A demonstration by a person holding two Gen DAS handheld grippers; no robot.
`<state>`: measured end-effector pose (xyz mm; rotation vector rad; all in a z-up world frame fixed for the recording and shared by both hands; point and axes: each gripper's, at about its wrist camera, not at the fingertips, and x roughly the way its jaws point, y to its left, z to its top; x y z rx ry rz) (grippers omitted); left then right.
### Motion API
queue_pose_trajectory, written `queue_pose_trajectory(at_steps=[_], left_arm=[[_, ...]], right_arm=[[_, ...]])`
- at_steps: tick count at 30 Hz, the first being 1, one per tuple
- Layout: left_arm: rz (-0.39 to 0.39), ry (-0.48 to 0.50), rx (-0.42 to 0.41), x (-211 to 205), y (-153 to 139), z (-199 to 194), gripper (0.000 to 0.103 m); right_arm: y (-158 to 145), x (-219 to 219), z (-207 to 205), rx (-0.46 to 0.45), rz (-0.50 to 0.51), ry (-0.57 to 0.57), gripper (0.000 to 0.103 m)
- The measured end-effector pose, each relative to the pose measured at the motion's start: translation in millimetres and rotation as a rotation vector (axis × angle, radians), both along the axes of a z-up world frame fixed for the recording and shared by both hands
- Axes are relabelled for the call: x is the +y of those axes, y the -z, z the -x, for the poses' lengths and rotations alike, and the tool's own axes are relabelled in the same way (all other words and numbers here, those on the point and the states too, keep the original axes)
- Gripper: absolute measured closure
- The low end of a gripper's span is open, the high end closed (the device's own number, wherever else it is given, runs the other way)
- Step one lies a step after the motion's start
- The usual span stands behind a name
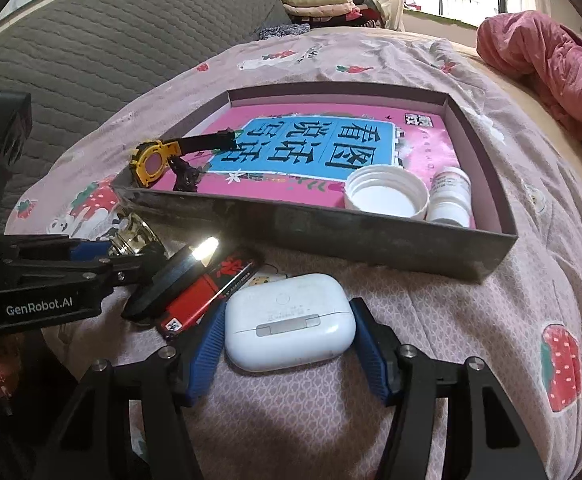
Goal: Organize rigid objects
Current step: 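Close left tool on brass cylinder while right grips white earbuds case, then lift and carry brass cylinder with left tool while right carries earbuds case over tray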
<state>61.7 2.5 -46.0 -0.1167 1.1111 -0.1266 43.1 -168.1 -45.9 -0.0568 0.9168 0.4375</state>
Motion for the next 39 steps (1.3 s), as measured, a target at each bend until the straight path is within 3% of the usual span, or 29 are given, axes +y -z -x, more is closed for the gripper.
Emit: queue_pose_trajectory(at_steps=[39], left_arm=[[0.028, 0.005, -0.101, -1, -39, 23, 0.066]], right_arm=[[-51, -9, 22, -0.124, -0.08, 0.014, 0.042]])
